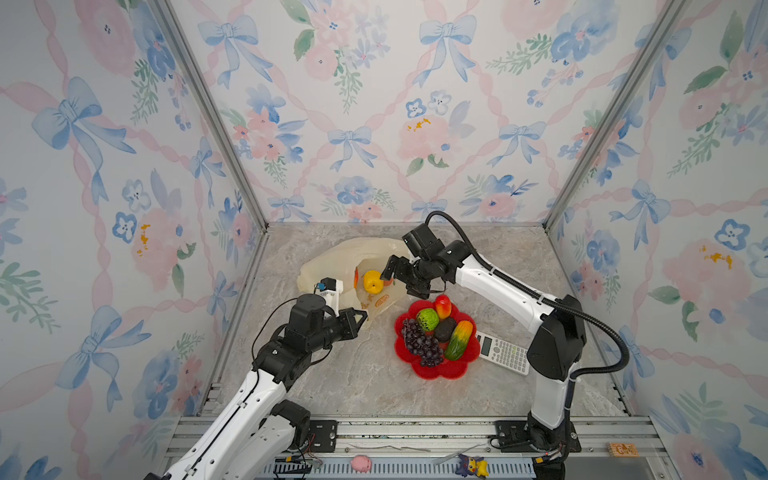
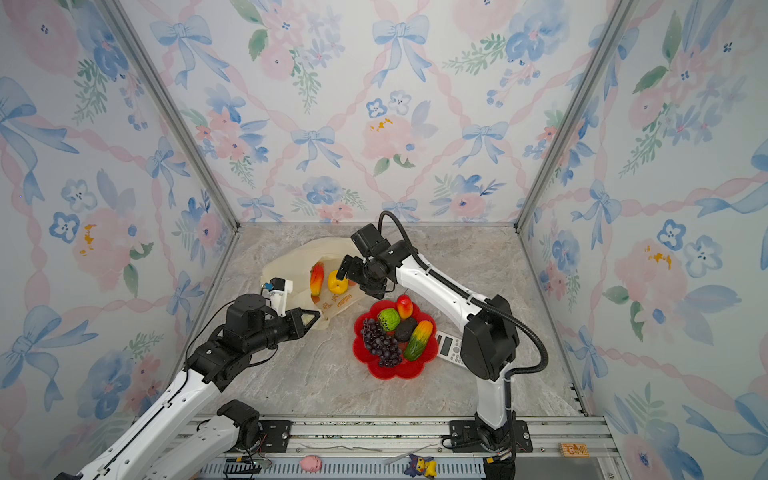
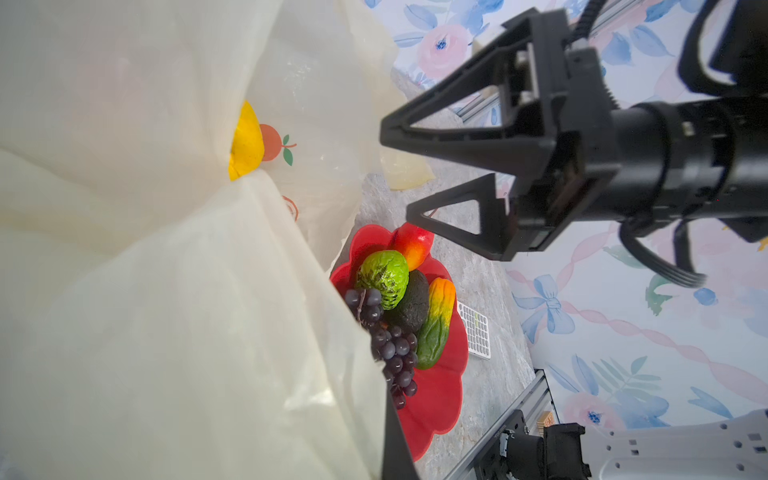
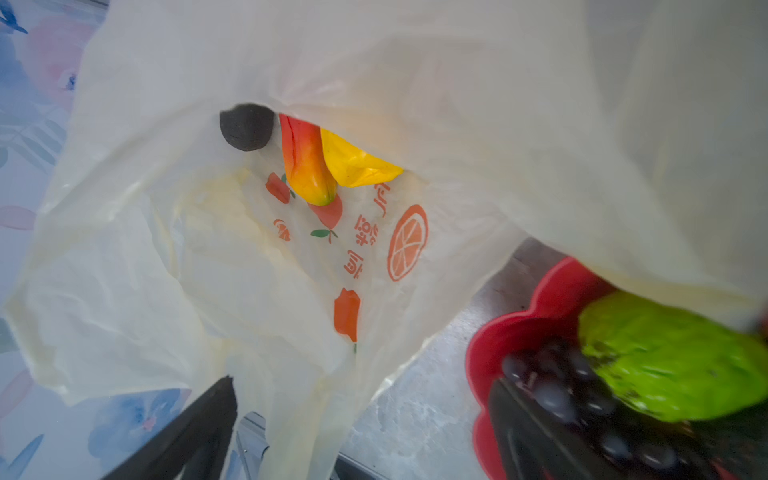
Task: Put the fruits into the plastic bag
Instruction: 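Withdraw the right gripper from the bag and move it over the bowl, then lower the right gripper onto the red-yellow mango in the bowl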
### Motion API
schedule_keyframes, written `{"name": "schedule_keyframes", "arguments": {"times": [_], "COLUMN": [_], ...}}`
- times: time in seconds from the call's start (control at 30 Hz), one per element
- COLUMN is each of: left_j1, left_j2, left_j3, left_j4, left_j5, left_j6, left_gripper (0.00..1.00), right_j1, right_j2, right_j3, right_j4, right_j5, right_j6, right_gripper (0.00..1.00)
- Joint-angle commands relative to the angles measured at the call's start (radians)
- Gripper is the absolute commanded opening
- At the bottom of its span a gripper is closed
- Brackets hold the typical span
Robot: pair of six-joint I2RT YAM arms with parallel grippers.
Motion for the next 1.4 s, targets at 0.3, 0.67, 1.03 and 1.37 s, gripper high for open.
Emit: {"name": "schedule_keyframes", "arguments": {"times": [0.3, 0.67, 1.03, 1.37], "left_j1": [0.008, 0.008, 0.007, 0.008], "left_j2": [-0.001, -0.013, -0.037, -0.023], "left_j3": [-0.005, -0.041, -0.052, -0.046], "left_j4": [-0.005, 0.005, 0.006, 0.006], "left_j5": [0.007, 0.010, -0.007, -0.007], "left_j6": [-0.012, -0.066, -0.102, -0.100], "left_gripper": [0.00, 0.00, 0.00, 0.00], "right_j1": [-0.112, -0.110, -0.114, -0.144], "right_j2": [-0.333, -0.209, 0.005, 0.105], "right_j3": [-0.317, -0.235, -0.107, -0.066], "right_j4": [-0.180, -0.314, -0.341, -0.306], "right_j5": [0.145, 0.233, 0.287, 0.236], "right_j6": [-0.060, -0.303, -0.462, -0.476], "right_gripper": [0.96, 1.00, 0.89, 0.73]}}
